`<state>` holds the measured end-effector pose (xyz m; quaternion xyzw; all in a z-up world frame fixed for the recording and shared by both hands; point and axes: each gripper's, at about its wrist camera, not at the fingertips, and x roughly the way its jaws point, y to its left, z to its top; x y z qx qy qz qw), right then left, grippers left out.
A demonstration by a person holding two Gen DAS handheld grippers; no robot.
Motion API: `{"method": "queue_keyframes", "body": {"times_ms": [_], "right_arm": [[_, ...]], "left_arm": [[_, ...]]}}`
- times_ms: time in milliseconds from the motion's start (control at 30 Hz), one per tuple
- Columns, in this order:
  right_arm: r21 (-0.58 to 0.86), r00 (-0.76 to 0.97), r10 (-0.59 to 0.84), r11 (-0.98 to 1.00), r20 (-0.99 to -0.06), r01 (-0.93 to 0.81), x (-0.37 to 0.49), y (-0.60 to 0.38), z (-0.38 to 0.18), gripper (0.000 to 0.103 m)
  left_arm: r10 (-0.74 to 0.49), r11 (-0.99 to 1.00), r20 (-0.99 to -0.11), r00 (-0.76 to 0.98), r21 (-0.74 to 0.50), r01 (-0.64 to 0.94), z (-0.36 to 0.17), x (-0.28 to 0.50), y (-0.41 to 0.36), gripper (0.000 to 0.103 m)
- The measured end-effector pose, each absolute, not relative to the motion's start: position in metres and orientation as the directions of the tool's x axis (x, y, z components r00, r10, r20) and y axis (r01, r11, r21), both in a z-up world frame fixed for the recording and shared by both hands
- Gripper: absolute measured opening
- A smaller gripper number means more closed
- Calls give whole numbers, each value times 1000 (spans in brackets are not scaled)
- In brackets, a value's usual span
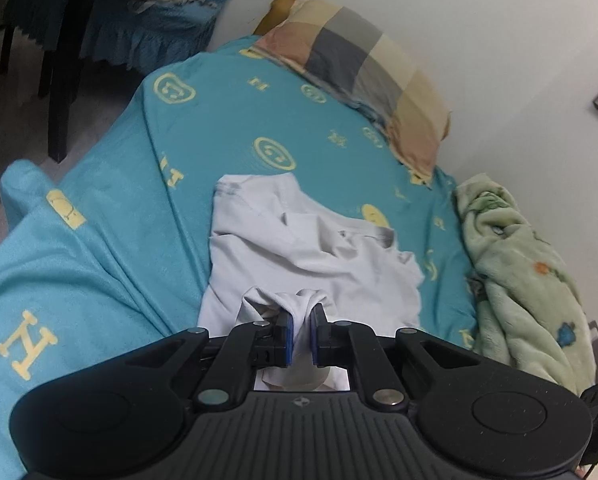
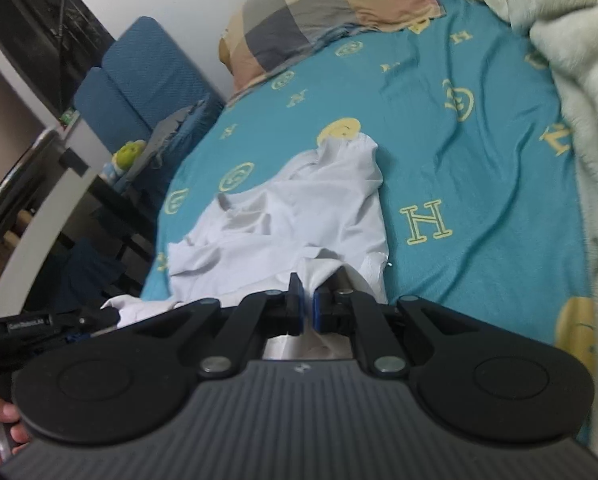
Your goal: Fold clothes
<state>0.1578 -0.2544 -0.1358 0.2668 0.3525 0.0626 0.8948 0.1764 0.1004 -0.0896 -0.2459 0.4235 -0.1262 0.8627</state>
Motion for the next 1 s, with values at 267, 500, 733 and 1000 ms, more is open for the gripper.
{"method": "queue_keyframes", "body": {"times_ms": [267,500,733,1000], "right_arm": [[489,703,300,869,-645,78,178,-252,-161,10],[561,730,334,824,-596,81,163,-258,-147,70],[626,767,331,771,-550,117,118,-261,-124,79],[746,692,411,603,-594,282,48,-252,-127,80]], "left_arm": [[-411,857,-718,562,-515,-31,-121,195,99,13],[-429,851,-698,573,-525,-3,-101,177,99,45],[-465,811,-654,596,-585,-9,-70,126,105,77],[-602,659,-638,480,-737,-152,-84,51,92,94]]}}
